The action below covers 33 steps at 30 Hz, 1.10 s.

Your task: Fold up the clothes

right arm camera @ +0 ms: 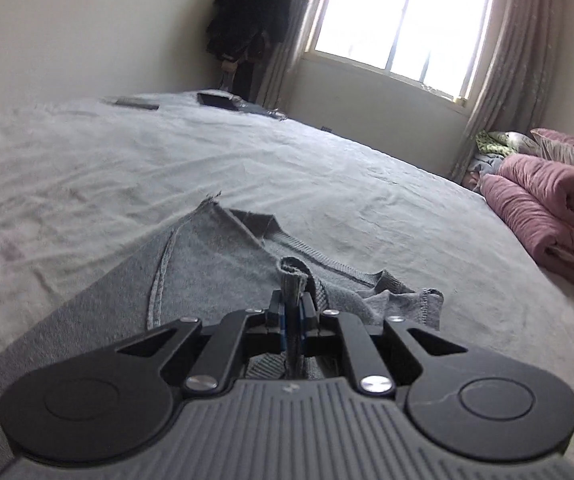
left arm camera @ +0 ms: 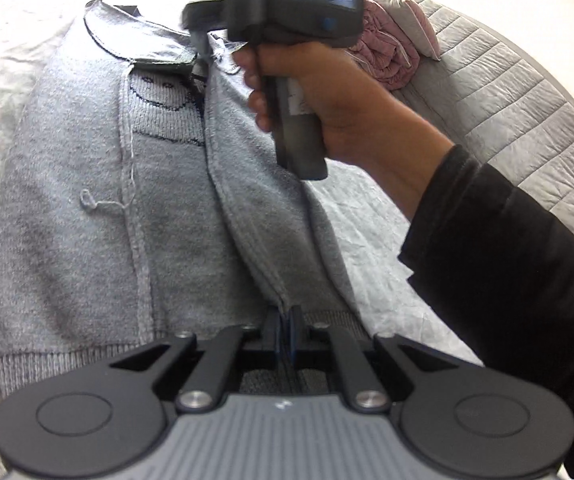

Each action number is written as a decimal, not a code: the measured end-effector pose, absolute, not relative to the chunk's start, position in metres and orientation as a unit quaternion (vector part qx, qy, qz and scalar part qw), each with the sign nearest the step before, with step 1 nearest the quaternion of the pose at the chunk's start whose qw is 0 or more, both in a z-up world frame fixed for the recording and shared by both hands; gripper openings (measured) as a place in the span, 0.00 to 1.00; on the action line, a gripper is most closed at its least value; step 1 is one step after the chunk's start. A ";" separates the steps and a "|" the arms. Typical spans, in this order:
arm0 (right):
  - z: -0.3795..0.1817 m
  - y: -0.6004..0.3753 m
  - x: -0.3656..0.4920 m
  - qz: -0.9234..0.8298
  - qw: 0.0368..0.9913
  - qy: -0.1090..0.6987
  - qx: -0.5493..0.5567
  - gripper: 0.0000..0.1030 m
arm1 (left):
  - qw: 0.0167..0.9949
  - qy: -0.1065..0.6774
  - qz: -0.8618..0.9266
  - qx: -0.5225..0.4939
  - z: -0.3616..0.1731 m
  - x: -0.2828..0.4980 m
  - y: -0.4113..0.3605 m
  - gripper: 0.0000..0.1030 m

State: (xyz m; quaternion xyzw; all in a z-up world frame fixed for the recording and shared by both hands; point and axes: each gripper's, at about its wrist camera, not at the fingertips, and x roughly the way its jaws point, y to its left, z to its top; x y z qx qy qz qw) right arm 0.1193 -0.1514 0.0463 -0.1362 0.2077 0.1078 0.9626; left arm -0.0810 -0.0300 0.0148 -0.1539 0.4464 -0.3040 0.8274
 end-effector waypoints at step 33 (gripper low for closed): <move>0.026 -0.108 0.125 0.103 0.954 0.193 -0.207 0.09 | 0.832 0.468 -0.286 -0.085 0.024 -0.085 -0.031 0.05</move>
